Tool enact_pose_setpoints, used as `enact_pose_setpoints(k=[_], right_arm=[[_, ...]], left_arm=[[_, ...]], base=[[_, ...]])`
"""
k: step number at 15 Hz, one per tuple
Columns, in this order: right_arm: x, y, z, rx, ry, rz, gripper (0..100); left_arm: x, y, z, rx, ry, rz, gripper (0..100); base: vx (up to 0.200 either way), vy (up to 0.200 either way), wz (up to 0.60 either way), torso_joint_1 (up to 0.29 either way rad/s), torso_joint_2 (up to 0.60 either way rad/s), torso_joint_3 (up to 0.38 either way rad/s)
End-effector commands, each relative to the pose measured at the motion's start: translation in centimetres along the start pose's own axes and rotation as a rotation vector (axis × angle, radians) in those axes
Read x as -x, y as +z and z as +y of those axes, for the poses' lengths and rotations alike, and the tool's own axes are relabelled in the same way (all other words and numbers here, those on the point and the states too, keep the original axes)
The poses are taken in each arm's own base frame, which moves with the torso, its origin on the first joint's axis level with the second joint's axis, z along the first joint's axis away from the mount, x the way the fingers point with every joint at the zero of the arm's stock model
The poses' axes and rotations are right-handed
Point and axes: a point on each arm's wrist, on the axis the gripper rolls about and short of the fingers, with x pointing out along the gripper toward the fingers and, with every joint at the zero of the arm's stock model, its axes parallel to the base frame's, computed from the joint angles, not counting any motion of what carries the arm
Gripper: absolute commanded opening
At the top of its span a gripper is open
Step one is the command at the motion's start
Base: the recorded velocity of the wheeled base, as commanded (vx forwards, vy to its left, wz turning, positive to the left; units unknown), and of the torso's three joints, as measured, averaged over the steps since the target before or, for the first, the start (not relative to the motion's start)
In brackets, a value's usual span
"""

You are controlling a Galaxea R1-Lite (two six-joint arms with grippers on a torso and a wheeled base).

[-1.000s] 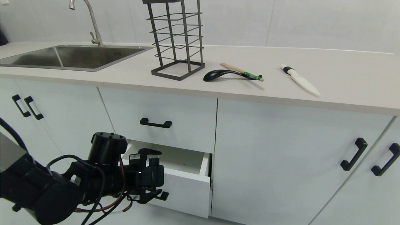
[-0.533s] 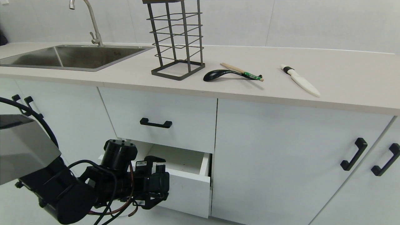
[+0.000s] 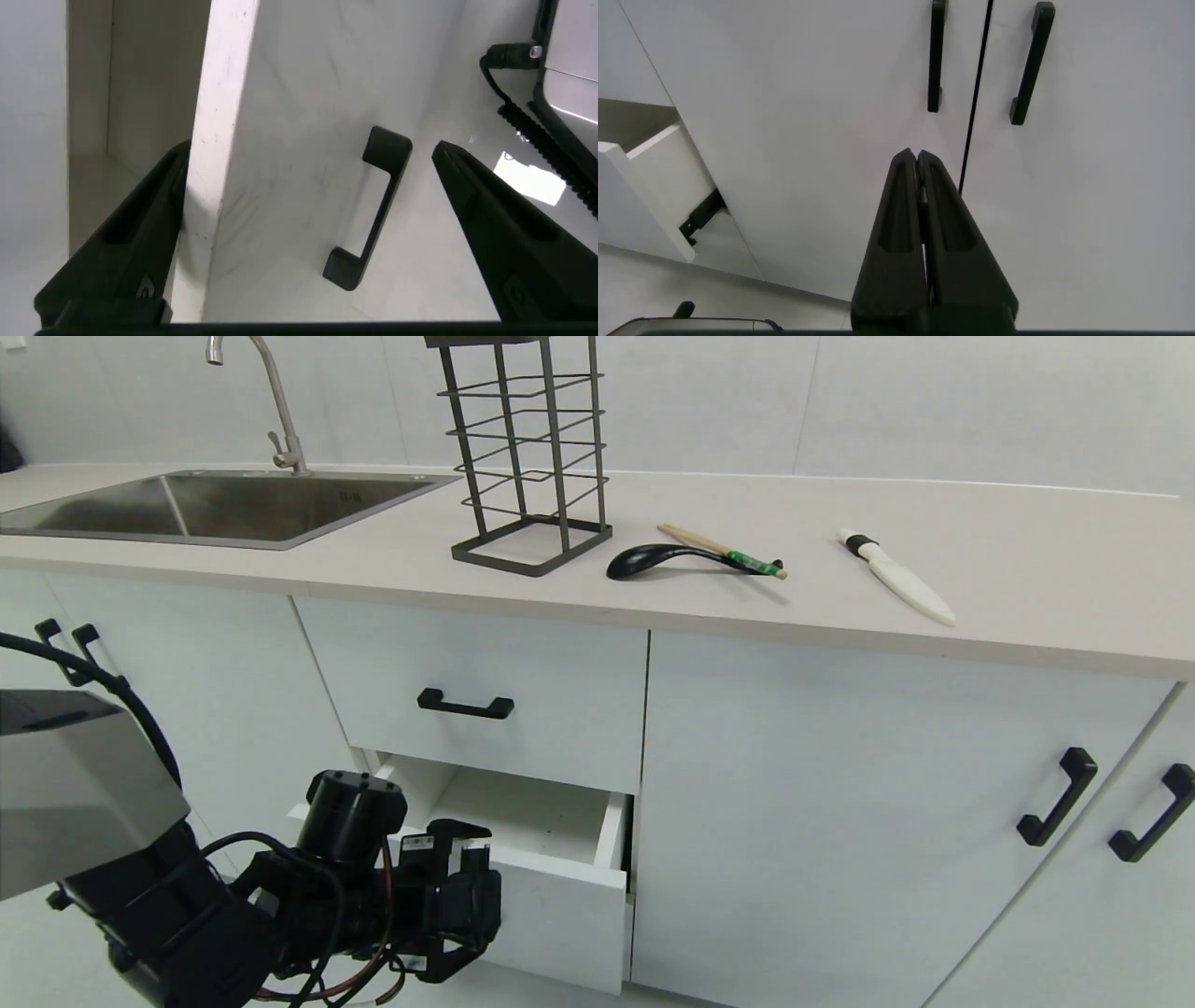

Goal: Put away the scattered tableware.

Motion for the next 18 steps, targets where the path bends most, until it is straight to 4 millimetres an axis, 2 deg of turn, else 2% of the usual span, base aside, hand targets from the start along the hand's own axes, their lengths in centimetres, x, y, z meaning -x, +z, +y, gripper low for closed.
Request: enact_pose_setpoints(k=[1, 5, 8, 18], right_arm=[[0.0, 0.0, 0.0, 0.000, 0.001, 0.001, 0], [0.0, 0.0, 0.0, 0.000, 0.001, 0.001, 0], [0.0, 0.0, 0.0, 0.000, 0.001, 0.002, 0], [0.0, 0.0, 0.0, 0.001, -0.001, 0.001, 0]], left_arm=[[0.9, -0.1, -1.1, 0.003, -0.019, 0.004, 100], [3.5, -0.4, -4.1, 0.002, -0.050, 0.010, 100], [5.5, 0.3, -6.4, -0.034, -0.087, -0.013, 100], [5.7, 0.8, -5.6, -0.044, -0.034, -0.030, 100]], base=[[0.000, 0.000, 0.00, 0.000, 0.00, 0.000], [0.000, 0.000, 0.00, 0.000, 0.00, 0.000], [0.000, 0.000, 0.00, 0.000, 0.00, 0.000], [0.000, 0.000, 0.00, 0.000, 0.00, 0.000]])
